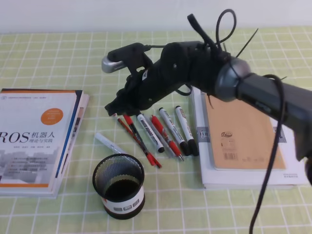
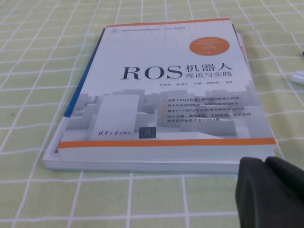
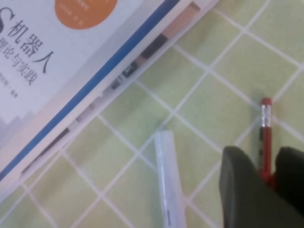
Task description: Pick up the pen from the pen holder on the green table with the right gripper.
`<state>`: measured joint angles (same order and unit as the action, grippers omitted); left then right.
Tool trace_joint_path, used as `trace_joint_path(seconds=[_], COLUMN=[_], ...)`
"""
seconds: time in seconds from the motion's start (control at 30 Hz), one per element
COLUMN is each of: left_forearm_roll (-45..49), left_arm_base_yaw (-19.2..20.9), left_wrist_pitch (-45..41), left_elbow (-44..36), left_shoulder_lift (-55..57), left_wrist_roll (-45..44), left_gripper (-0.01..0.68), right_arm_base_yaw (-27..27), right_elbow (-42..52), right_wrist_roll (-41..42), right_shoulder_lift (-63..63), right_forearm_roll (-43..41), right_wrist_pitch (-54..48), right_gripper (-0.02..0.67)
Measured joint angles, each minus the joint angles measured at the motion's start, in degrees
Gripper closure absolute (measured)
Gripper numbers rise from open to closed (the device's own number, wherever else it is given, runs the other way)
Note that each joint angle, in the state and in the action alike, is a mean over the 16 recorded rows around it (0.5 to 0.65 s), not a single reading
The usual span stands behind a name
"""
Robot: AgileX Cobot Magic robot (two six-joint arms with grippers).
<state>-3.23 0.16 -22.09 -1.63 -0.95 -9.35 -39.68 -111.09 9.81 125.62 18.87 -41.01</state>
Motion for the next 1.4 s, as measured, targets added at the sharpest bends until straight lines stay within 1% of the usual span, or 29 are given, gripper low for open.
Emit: trace_joint_path(seconds=[0.17,0.37,1.0,1.2,1.4], left_forearm_roll=[0.00,0.00,0.00,0.00,0.00], left_arm_base_yaw=[0.00,0.00,0.00,0.00,0.00], left_wrist_pitch=[0.00,0.00,0.00,0.00,0.00], left_elbow=[0.00,0.00,0.00,0.00,0.00], left_shoulder_lift=[0.00,0.00,0.00,0.00,0.00], left_wrist_roll=[0.00,0.00,0.00,0.00,0.00], left_gripper=[0.680,0.680,0.680,0.680,0.680], right_arm_base_yaw=[0.00,0.00,0.00,0.00,-0.04], right_elbow=[-4.84,-8.09,-9.59,-9.60,-9.61], right_wrist_roll=[0.80,1.58,1.80,1.84,1.88], right_shoulder_lift=[4.53,8.02,10.57,10.89,11.01], right_forearm_roll=[1.01,1.89,2.83,2.92,2.88], right_wrist_pitch=[-1.19,-1.80,0.17,0.36,0.30], right_gripper=[0.550,0.552,0.549,0.520,0.455])
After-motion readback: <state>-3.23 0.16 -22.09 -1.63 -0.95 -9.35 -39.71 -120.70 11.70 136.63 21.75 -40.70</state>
